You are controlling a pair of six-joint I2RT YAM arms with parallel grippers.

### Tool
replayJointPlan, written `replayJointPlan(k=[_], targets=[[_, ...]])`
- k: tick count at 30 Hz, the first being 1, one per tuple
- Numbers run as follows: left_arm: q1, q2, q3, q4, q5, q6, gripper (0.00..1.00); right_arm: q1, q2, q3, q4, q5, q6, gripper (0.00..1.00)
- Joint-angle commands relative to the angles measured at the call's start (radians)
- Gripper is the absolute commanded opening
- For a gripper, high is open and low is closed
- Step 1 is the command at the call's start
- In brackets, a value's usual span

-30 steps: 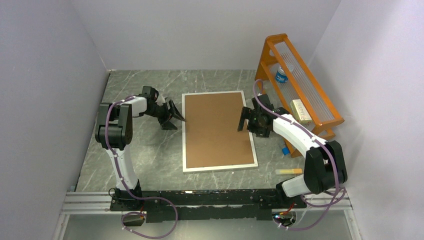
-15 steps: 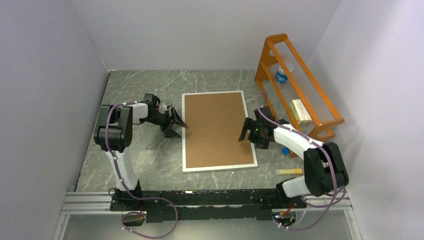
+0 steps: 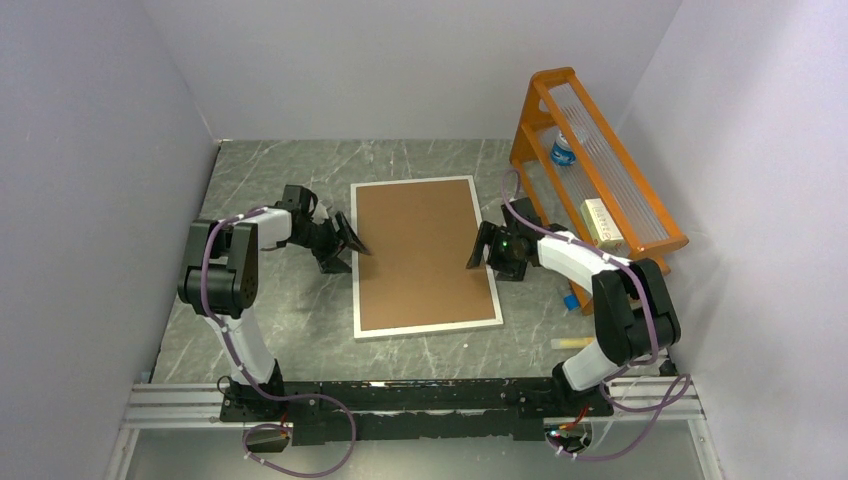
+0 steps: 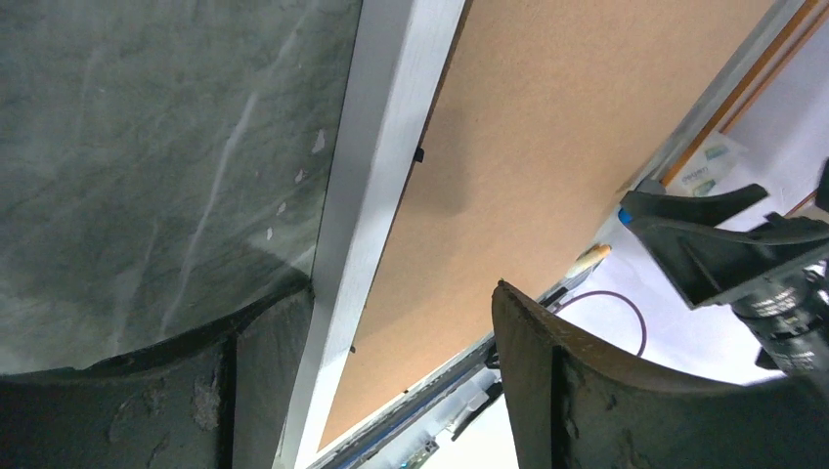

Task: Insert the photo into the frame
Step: Adjust the photo frame item on the photo frame.

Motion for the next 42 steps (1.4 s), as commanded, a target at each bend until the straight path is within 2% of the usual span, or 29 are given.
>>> replayJointPlan(k=[1,3,9,21,25,30,34,42], targets=[[0.025,0.018,-0.002,0.018,-0.185,0.034,0.76,0.009,-0.048,0.115,-0.062,0.214,0.021,0.86],[0.039,0.027,0.001,0.01,-0.178,0.041,0.77,0.009,-0.036,0.141,-0.078,0.236,0.007,0.85],[0.055,0.065,0.008,0.018,-0.092,0.063,0.76,0.01,0.051,0.173,-0.04,0.114,-0.018,0.68],[0.054,0.125,0.027,0.012,0.021,0.086,0.7,0.01,0.144,0.142,0.077,-0.077,-0.027,0.5],[0.054,0.154,0.041,0.015,0.067,0.087,0.68,0.009,0.137,0.106,0.17,-0.17,-0.039,0.48],[0.054,0.157,0.057,-0.013,0.044,0.106,0.67,0.01,0.102,0.045,0.311,-0.227,-0.04,0.48],[0.054,0.156,0.059,-0.028,0.018,0.119,0.67,0.01,0.065,0.008,0.418,-0.23,-0.037,0.48],[0.054,0.16,0.063,-0.041,0.003,0.127,0.67,0.01,-0.012,-0.025,0.51,-0.202,-0.036,0.48]])
